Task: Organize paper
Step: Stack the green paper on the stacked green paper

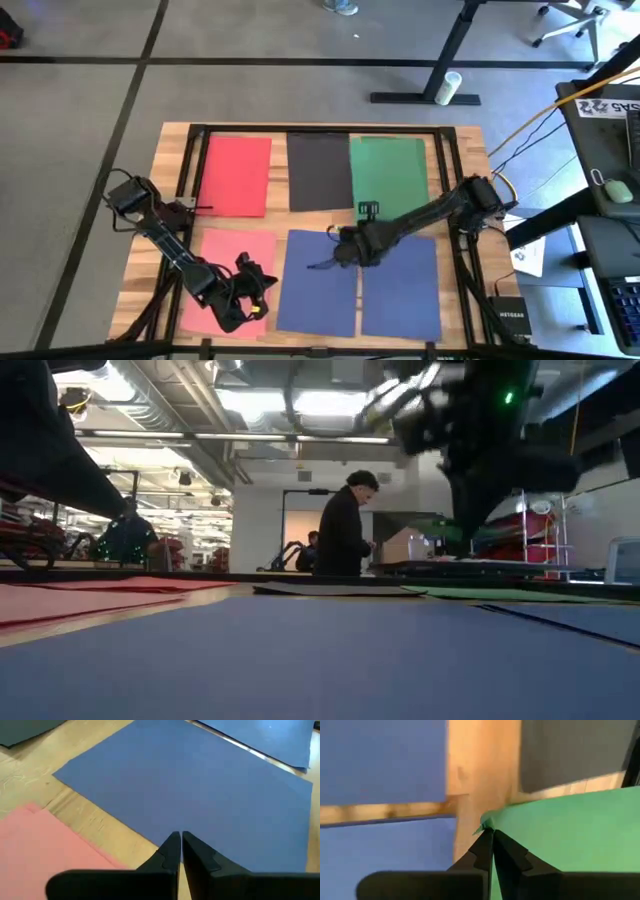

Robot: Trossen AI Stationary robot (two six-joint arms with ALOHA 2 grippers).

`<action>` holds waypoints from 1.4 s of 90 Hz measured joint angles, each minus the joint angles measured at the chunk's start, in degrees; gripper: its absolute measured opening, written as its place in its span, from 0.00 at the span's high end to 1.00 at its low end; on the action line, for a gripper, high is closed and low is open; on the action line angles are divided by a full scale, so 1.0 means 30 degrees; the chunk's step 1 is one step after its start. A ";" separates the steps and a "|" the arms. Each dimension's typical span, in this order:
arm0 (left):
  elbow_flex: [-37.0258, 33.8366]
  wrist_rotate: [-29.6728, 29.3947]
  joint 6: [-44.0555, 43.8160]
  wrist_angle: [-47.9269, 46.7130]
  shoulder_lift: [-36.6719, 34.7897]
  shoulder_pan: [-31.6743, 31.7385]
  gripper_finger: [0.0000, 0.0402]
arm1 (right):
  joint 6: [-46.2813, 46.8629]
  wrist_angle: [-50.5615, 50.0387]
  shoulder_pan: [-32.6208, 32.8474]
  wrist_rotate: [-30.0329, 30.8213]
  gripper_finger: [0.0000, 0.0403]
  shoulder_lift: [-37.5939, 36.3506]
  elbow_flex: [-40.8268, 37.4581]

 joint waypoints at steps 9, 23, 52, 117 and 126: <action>0.0000 0.0000 -0.0032 -0.0005 0.0000 0.0000 1.00 | -0.0310 0.1701 -0.1033 -0.0257 1.00 -0.0901 -0.1768; 0.0000 0.0000 -0.0094 0.0000 0.0000 0.0000 1.00 | -0.1514 0.4182 -0.2299 -0.0694 1.00 -0.1720 -0.4154; 0.0000 0.0000 -0.0108 -0.0014 0.0000 0.0000 1.00 | -0.3286 0.7132 -0.3190 -0.1657 1.00 -0.1910 -0.6123; 0.0000 0.0000 -0.0295 -0.0008 0.0000 -0.0001 1.00 | -0.1851 0.8417 -0.5206 -0.2329 0.91 -0.1903 -0.6471; 0.0000 0.0000 -0.0298 -0.0029 0.0000 0.0000 1.00 | -0.1851 0.8302 -0.5199 -0.2355 0.82 -0.1896 -0.6471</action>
